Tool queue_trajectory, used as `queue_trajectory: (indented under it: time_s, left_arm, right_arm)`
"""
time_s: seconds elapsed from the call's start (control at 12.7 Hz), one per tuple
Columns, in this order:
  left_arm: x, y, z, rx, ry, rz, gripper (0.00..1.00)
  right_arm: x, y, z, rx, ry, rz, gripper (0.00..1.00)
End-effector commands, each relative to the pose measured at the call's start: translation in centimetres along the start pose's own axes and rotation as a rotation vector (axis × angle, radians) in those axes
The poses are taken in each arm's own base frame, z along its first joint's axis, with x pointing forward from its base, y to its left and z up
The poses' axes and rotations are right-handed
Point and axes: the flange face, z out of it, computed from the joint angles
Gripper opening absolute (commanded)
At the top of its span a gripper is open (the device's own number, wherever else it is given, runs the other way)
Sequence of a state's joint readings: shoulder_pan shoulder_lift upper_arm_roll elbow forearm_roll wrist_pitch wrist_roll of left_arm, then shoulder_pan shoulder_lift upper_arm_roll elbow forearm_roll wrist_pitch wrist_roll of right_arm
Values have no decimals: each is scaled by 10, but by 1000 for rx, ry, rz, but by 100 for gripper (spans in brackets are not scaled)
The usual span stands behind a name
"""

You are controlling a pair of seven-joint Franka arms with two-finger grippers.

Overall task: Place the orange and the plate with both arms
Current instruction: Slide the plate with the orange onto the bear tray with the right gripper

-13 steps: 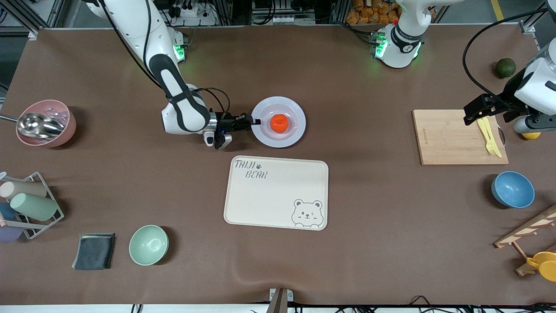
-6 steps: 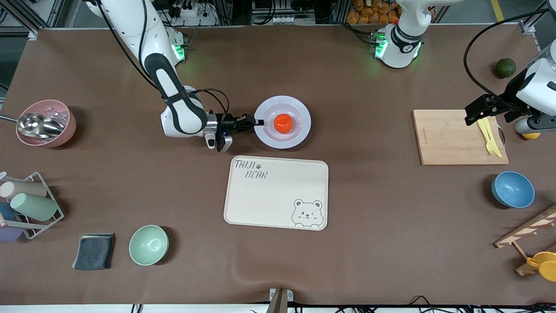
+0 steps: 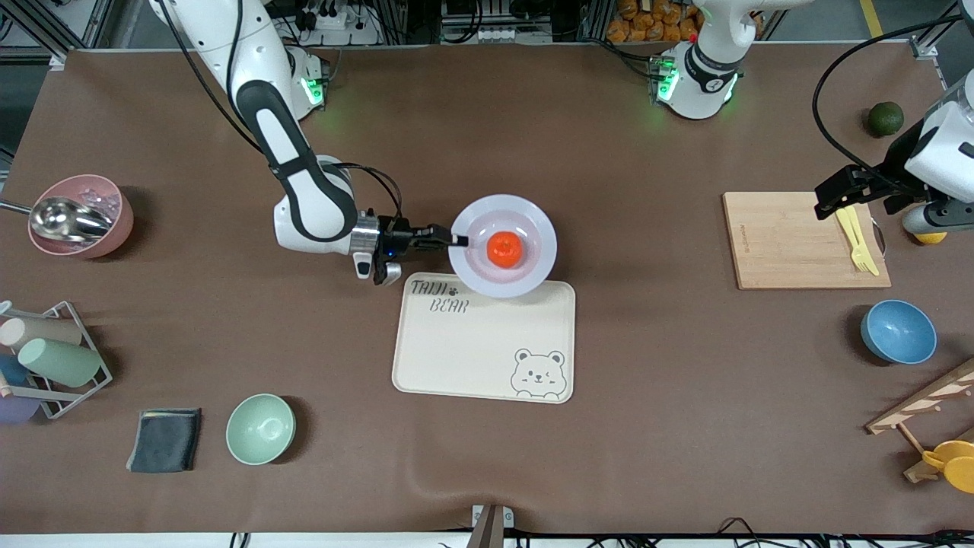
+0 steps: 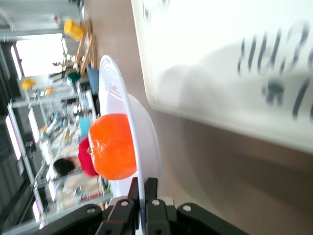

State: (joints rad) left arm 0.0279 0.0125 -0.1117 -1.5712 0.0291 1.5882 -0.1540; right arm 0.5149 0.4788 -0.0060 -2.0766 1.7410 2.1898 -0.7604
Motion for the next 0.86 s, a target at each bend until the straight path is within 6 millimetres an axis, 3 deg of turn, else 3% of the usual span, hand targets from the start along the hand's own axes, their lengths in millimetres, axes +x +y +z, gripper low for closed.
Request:
queue_trajectory:
  time_s: [0.0,0.31,0.55,0.79]
  left_arm:
    - [-6,-5,-7,-20,3,2,100]
    - [-5,-4,-2,-19,-6,2,100]
    - [-4,-4,-1,-19,-9,2,100]
    - [-4,-3,1,-19,-12,4,100]
  right_arm:
    - [39,-3,8,-2,74,42,0]
    - [84,15,-3,6,129,56,0]
    - [104,26,1,-27,173,51,0]
    - [108,35,6,-79,193,42,0]
